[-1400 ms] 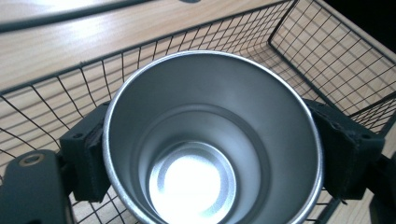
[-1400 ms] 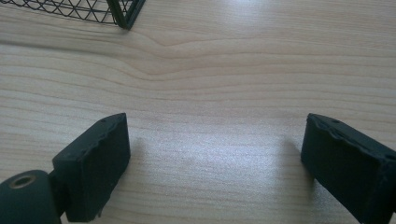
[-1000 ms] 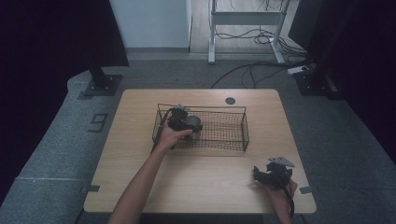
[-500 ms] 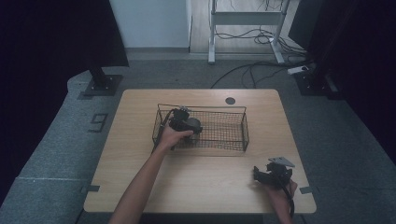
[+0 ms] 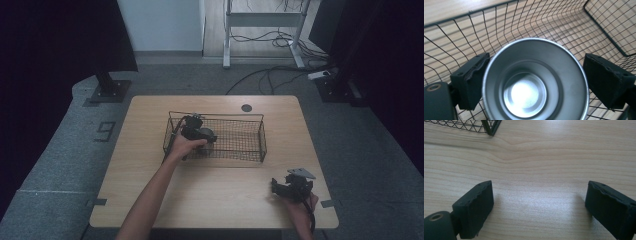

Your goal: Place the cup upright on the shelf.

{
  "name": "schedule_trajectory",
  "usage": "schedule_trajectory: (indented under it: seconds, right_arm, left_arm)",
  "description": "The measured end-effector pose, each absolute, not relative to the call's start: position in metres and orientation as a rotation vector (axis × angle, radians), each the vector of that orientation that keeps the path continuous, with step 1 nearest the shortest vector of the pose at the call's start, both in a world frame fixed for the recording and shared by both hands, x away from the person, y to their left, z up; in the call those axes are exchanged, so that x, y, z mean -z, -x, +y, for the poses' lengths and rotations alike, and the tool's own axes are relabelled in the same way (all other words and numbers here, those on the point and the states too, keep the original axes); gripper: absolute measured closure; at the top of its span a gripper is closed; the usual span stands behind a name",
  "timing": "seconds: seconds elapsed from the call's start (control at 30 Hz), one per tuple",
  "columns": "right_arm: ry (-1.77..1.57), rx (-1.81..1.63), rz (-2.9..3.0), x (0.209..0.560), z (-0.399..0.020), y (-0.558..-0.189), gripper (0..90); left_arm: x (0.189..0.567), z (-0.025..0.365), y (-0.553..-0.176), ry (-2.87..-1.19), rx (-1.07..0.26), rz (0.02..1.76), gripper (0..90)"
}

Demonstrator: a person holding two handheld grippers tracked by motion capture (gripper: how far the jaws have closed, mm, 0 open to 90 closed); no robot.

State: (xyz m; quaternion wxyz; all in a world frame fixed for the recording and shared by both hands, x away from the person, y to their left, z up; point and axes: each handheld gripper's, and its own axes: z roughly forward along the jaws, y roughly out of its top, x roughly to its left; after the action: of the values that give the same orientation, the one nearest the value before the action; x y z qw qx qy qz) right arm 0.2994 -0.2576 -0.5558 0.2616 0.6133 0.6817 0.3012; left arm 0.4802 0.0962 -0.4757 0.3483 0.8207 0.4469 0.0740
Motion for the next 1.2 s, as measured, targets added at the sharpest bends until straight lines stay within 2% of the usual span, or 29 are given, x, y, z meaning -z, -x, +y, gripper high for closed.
schedule_trajectory:
  seconds: [0.67, 1.2]
  right_arm:
    - [-1.661, -0.815, 1.844, 0.556, -0.258, -0.299, 8.2]
    - [-1.663, -0.815, 1.843, 0.556, -0.257, -0.299, 8.3]
  left_arm:
    - [0.441, 0.137, -0.442, -2.002, -0.249, 1.037, 10.5]
    - [0.442, 0.168, -0.386, -1.964, -0.262, 0.967, 11.7]
